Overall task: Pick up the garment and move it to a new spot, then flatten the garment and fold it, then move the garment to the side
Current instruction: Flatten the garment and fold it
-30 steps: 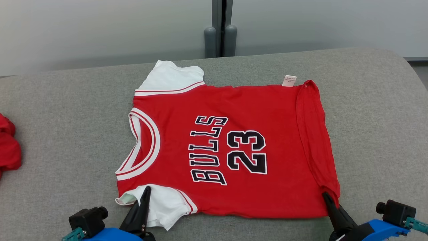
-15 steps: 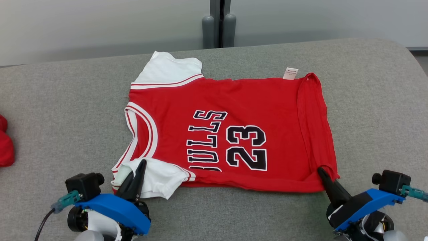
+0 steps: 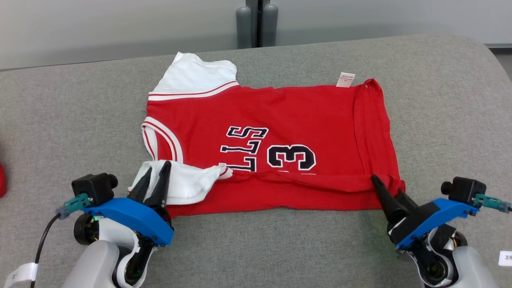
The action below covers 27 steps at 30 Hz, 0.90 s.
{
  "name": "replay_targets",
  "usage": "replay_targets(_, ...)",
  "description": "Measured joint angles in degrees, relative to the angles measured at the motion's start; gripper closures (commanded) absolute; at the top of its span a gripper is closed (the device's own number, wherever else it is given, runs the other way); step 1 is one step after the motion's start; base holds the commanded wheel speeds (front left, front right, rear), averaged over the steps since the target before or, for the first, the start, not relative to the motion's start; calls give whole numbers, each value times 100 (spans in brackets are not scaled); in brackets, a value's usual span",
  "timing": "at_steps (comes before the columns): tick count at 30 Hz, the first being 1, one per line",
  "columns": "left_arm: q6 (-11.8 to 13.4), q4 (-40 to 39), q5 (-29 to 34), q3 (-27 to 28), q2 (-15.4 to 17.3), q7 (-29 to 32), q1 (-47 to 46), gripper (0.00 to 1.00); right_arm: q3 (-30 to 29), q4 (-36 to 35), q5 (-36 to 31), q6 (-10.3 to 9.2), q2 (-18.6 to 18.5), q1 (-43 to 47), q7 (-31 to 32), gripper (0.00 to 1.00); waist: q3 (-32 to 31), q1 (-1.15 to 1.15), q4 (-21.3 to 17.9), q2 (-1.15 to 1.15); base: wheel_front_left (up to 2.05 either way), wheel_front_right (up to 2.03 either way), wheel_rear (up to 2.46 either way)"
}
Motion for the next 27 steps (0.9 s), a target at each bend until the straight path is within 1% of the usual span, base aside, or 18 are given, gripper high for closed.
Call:
replay_targets(2,-14,105,5,14,-48,-105,-97,0,73,38,57,1,-3,-104,-10,0,2,0,1,0,0,0,0)
replay_targets(6,-34,277,26,12,-88,-279,-158,0,62,44,46,1,8,-163,-287,0,-17,0,4,0,0,0,0)
replay_targets(10,-51,371,35,55,-77,-528,-148,0,51,-67,-265,1,9,-93,-521,0,-106,-1,15,0,0,0,0)
replay_targets(13,-9,361,126,105,7,-772,1,0,99,-226,-661,1,-133,159,-708,0,-199,-1,15,0,0,0,0)
replay_targets(16,71,353,305,59,144,-920,304,0,47,-300,-805,1,-180,408,-781,0,-272,-1,1,0,0,0,0)
replay_targets(22,168,428,514,-64,358,-982,740,0,-68,-349,-1043,1,-224,579,-801,0,-305,-2,6,0,0,0,0)
replay_targets(27,182,639,545,-149,365,-965,744,0,-25,-185,-1207,1,-233,544,-809,0,-243,-1,34,0,0,0,0)
